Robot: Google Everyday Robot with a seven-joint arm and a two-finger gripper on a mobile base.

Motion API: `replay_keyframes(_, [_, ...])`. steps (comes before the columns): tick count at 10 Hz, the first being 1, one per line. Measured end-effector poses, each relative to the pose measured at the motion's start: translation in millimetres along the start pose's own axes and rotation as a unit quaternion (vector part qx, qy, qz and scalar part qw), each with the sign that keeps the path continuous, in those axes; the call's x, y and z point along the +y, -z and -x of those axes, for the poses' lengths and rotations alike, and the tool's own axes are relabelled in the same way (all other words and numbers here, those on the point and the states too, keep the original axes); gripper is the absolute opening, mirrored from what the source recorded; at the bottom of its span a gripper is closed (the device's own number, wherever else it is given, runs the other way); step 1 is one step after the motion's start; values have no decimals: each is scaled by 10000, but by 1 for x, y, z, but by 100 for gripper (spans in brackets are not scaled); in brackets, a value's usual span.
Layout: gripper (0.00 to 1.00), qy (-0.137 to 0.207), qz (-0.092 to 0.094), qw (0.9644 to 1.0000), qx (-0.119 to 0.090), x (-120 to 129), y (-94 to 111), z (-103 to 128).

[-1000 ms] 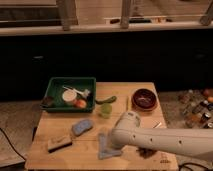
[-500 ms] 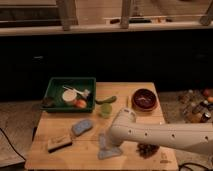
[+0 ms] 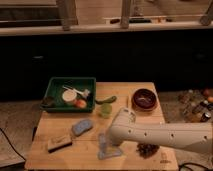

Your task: Place towel in plastic cup

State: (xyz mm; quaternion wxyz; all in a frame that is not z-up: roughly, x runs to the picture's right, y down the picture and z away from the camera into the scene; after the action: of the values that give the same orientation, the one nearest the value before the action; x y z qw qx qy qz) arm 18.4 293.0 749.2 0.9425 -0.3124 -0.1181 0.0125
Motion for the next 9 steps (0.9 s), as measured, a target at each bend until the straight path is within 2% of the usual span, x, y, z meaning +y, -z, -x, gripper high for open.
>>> replay_keyframes(5, [80,-181,-277,9994,-124,2,-13,-4])
replay_keyframes(7, [80,-231,-265,9992,-208,5,-23,-6])
replay_keyframes(9, [71,-250,-222,9991,-255,6,-31,-9])
